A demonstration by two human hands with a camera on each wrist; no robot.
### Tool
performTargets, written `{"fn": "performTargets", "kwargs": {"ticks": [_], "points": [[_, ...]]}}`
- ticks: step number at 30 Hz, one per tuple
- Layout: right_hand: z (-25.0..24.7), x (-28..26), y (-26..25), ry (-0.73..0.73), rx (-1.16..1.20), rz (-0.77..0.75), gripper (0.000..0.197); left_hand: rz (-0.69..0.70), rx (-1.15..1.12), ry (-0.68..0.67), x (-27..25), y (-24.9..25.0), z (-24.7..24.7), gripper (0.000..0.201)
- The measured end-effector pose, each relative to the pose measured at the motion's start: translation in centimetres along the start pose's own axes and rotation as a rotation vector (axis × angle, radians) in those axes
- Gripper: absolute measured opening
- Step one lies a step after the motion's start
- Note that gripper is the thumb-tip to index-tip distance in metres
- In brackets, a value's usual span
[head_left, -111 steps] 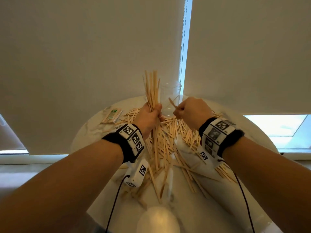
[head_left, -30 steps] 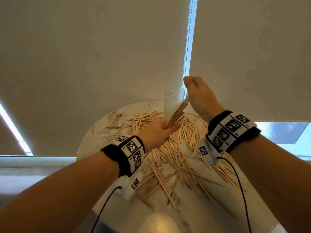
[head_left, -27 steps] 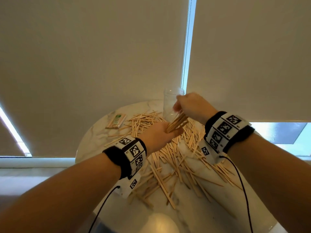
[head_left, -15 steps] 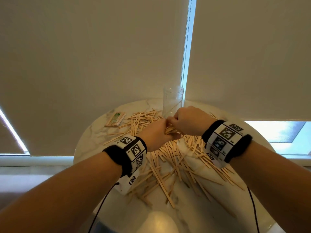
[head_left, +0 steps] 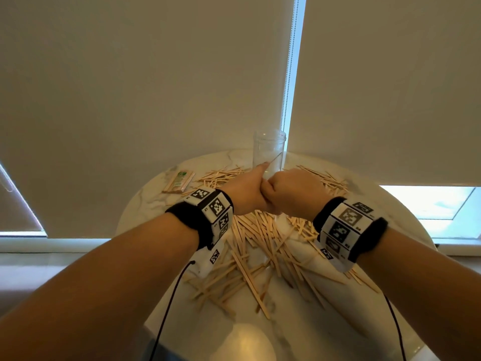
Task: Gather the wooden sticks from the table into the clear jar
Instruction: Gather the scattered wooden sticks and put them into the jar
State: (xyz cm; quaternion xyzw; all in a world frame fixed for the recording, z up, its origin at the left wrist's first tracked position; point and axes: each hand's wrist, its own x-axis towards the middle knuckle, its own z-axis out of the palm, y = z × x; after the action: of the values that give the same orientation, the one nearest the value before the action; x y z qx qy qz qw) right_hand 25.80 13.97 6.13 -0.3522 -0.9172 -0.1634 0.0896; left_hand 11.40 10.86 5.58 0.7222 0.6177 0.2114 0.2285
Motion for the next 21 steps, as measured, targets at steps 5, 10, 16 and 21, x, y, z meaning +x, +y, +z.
{"fn": "performTargets", "kwargs": {"ticks": [5, 10, 16, 21], "points": [[0.7, -0.7, 1.8, 0.01, 0.1, 0.149, 0.045, 0.015, 0.006, 0.024, -0.7, -0.3, -1.9, 0.11], [1.1, -1.6, 3.7, 0.014, 0.274, 0.384, 0.051, -0.249, -0.148, 0.44, 0.0, -2.9, -3.8, 0.076], [1.5, -0.7, 2.5, 0.063, 0.362, 0.376, 0.047, -0.386, -0.907, 0.416, 1.0, -1.1, -2.0, 0.049], [2.5, -0.8, 1.7, 0.041, 0.5, 0.369, 0.047, -0.252, -0.794, 0.415, 1.0, -0.3, -2.1, 0.028]]}}
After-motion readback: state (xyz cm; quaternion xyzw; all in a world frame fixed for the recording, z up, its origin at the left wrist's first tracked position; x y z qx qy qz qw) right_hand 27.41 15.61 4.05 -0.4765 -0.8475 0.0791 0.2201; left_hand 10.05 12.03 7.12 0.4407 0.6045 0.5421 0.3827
